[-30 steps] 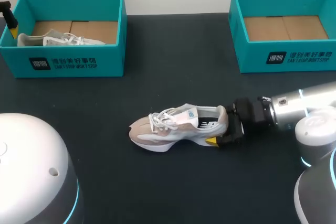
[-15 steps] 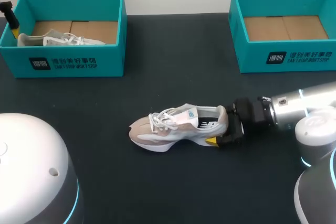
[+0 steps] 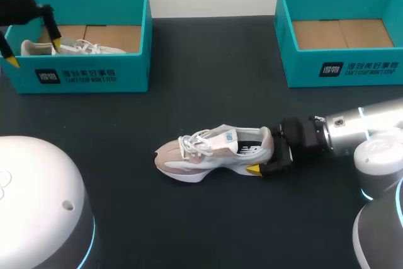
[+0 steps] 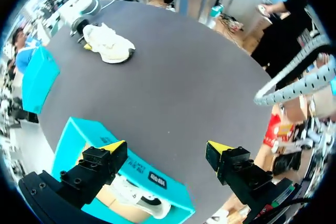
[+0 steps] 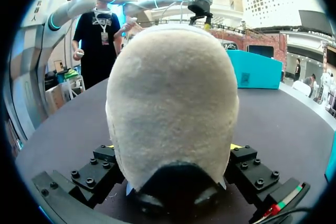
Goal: Take the shoe out of the shoebox, open the shoe tongue, remove and reinsert the insole, then place the shoe into the shoebox
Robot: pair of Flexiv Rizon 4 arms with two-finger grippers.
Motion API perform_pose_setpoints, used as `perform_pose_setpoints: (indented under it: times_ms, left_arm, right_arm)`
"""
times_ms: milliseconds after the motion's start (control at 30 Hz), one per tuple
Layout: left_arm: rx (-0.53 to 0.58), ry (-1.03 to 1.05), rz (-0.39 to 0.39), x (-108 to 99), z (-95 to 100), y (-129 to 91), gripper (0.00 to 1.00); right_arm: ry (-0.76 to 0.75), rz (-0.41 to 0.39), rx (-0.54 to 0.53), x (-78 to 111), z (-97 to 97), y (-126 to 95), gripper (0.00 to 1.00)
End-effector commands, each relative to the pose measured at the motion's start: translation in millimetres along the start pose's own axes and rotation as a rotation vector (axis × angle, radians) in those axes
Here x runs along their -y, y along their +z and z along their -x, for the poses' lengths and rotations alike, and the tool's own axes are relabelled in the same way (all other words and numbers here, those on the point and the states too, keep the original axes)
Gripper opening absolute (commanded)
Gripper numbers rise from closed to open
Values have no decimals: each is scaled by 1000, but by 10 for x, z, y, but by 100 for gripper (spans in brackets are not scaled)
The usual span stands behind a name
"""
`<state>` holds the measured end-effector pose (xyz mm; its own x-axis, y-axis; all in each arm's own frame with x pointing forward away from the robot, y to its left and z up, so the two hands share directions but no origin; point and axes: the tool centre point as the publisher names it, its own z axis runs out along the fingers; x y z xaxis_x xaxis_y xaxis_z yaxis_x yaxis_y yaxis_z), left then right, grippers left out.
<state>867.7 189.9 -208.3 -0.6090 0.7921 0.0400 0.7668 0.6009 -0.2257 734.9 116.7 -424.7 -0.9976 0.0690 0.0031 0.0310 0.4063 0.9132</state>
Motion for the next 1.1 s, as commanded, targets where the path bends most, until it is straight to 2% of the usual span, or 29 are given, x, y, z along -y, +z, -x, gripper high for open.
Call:
perform_pose_setpoints:
  times_ms: [33,400,467,500,567,600,633,667,700,767,900,1100]
  left_arm:
    - [49,-1115,51,180,-37,27,100]
    - [49,-1115,51,180,-37,27,100]
    - [88,-1214,-8,354,22,67,100]
    - [71,-1275,-45,426,67,72,100]
    - [157,-1369,-62,590,124,94,100]
    - [155,-1403,-100,663,151,95,100]
    - [211,-1438,-95,765,179,113,100]
    - [194,-1477,-118,844,217,124,100]
    - [246,-1496,-123,937,242,142,100]
    - [212,-1575,-172,1065,306,154,100]
    - [293,-1720,-157,1281,468,282,100]
    - [346,-1750,-136,1542,641,468,100]
  right_arm:
    - [1,-4,3,9,12,22,0]
    - [1,-4,3,9,12,22,0]
    - [1,-4,3,9,12,22,0]
    - [1,-4,3,9,12,22,0]
    - [1,-4,3,9,12,22,0]
    - [1,-4,3,9,12,22,0]
    - [1,-4,3,9,12,22,0]
    - [1,-4,3,9,12,22,0]
    - [1,-4,3,9,12,22,0]
    - [1,-4,3,9,12,22,0]
    - [1,-4,3,9,12,22,0]
    - [1,-4,3,9,12,22,0]
